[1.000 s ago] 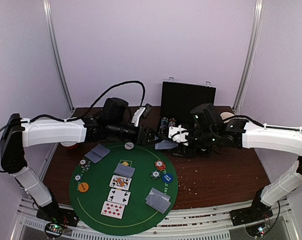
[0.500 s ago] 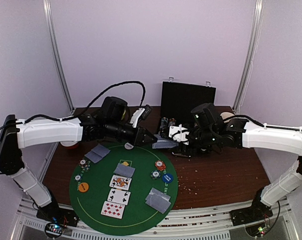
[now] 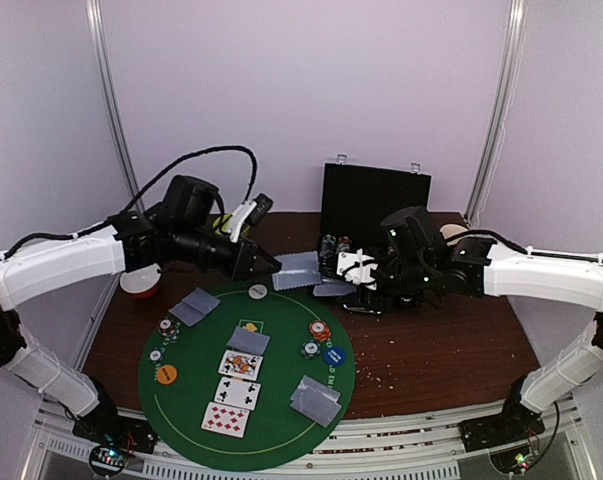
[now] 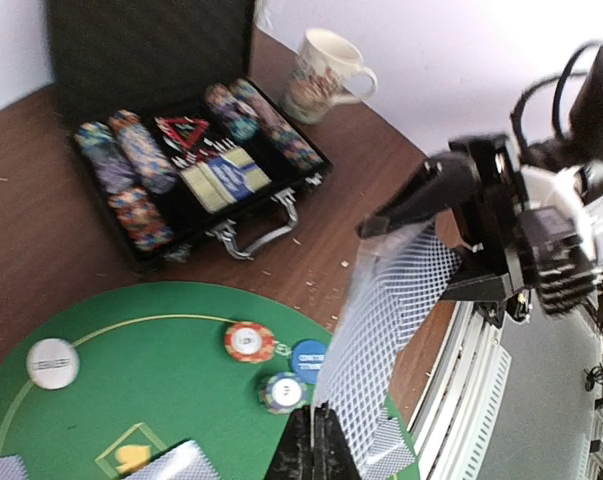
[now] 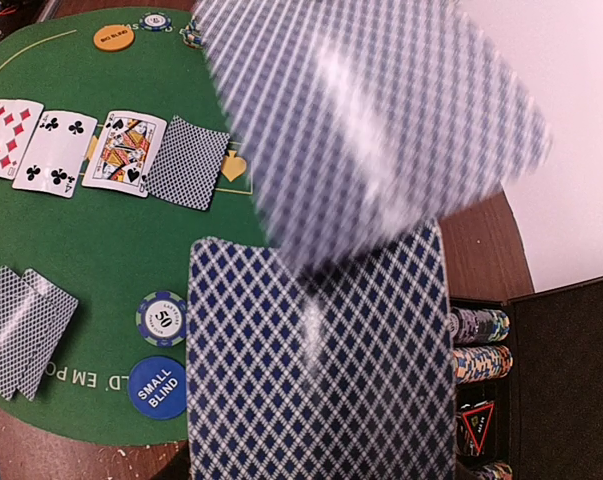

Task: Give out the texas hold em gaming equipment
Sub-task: Place the poker card in the community card area.

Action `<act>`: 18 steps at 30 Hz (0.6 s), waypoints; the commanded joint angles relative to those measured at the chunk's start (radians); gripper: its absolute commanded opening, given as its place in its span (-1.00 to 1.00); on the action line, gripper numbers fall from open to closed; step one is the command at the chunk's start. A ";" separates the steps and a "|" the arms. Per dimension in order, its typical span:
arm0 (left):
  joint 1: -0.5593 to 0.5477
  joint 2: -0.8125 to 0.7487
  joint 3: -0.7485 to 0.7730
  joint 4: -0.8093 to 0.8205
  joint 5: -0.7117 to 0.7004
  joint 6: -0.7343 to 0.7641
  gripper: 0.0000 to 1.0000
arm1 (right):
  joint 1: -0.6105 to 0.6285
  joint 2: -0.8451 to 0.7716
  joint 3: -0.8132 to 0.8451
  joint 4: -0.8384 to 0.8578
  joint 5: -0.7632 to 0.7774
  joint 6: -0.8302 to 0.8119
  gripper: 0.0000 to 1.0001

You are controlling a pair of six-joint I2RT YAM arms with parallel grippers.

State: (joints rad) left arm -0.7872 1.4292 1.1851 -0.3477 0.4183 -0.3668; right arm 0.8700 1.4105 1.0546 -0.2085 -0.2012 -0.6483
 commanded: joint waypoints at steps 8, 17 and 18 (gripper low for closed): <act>0.326 -0.040 -0.048 -0.294 -0.153 0.276 -1.00 | 0.002 -0.015 0.000 0.005 0.004 -0.001 -0.04; 0.325 0.286 0.025 -0.277 -0.010 0.452 -1.00 | 0.002 -0.015 0.004 -0.007 0.001 -0.001 -0.04; 0.323 0.320 0.039 -0.279 0.020 0.466 -1.00 | 0.002 -0.015 0.003 -0.008 0.001 0.001 -0.04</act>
State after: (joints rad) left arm -0.4599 1.6722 1.1542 -0.6163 0.3428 -0.0139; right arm 0.8700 1.4105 1.0546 -0.2115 -0.1989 -0.6487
